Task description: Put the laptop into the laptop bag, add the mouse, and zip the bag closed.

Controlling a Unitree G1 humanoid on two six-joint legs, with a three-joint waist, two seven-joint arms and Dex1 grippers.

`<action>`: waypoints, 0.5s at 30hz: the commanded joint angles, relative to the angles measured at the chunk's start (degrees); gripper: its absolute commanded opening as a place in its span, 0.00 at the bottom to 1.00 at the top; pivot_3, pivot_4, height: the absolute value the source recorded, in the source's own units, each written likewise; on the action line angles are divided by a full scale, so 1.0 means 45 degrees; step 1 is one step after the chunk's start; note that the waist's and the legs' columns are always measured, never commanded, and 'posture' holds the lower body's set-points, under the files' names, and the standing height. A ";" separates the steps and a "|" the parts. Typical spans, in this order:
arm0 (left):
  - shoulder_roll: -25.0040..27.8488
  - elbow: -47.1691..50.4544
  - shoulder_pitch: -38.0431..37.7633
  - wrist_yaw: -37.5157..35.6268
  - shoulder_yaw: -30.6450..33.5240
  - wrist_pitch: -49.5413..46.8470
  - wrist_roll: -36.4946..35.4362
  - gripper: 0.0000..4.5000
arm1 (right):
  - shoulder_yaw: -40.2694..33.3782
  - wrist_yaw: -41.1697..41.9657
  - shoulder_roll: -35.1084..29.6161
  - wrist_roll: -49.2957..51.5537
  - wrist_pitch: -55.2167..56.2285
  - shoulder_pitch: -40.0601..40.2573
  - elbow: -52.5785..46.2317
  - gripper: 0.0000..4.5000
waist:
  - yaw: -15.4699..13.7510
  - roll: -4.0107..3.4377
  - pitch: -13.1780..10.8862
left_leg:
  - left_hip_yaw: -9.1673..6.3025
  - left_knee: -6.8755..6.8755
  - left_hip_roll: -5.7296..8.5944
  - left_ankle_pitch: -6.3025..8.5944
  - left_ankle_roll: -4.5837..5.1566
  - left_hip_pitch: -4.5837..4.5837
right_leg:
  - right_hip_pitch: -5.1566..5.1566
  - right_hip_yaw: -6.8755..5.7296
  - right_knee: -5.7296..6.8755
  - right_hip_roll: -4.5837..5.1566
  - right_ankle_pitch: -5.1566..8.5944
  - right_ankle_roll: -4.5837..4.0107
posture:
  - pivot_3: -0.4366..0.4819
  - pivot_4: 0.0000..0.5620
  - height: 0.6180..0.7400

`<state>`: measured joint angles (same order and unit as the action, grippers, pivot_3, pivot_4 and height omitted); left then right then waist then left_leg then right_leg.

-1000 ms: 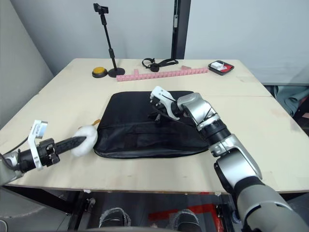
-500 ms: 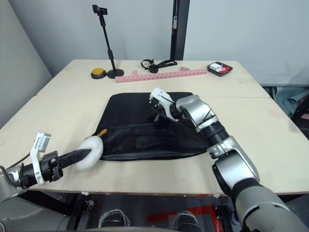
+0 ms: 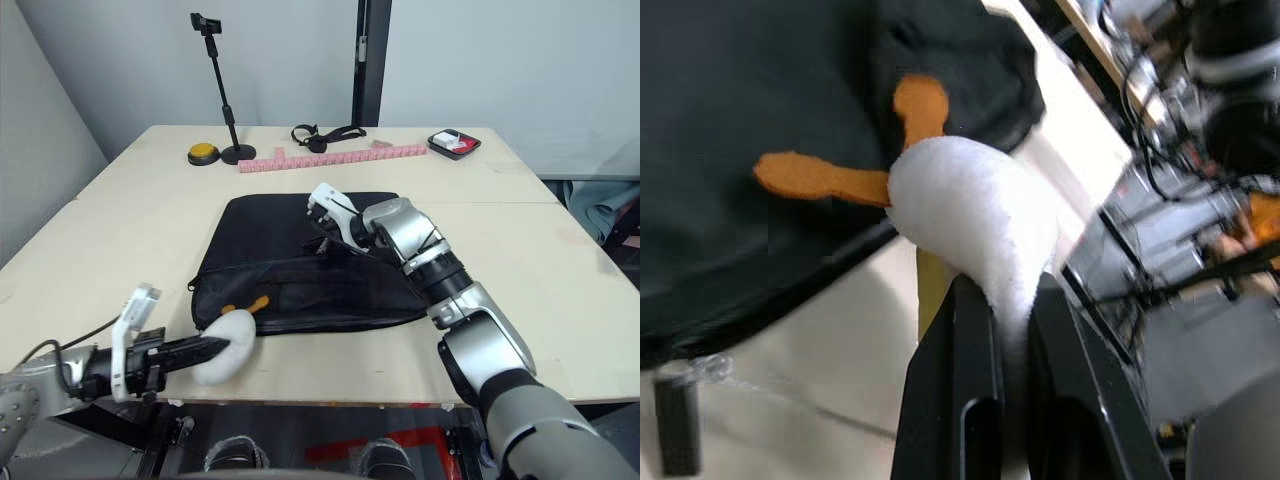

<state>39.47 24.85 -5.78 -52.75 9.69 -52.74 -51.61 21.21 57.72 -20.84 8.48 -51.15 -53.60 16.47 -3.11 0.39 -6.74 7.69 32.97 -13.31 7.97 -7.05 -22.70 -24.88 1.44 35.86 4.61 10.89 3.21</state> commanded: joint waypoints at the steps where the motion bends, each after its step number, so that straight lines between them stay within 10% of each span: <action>1: -0.0445 0.0248 0.1180 -0.0103 -0.1904 0.0985 0.1209 0.01 | 0.1079 0.0235 0.0009 -0.0252 -0.0744 0.0596 0.0409 0.00 | -0.0022 0.0000 0.0019 | 0.0001 0.0001 0.0003 0.0000 0.0000 0.0001 | 0.0002 0.0001 0.0000 0.0004 0.0000 0.0000 | 0.48 0.27 0.94; 15: -0.2275 -0.3232 0.5454 -0.1937 -0.6048 0.3520 0.4402 0.01 | 0.0954 0.0092 0.0034 -0.0184 -0.1033 0.0556 0.0155 0.00 | -0.0027 -0.0011 0.0044 | 0.0006 0.0020 0.0003 -0.0005 -0.0008 0.0015 | 0.0009 0.0009 0.0029 0.0004 -0.0004 -0.0004 | 0.48 0.27 0.94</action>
<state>30.31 11.76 17.15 -59.91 -16.18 -39.32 -33.23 21.55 57.86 -21.01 8.47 -52.68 -53.51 15.51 -3.23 0.34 -6.54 7.72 33.06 -13.29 7.94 -7.08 -22.61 -24.83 1.49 36.00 4.63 10.87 3.19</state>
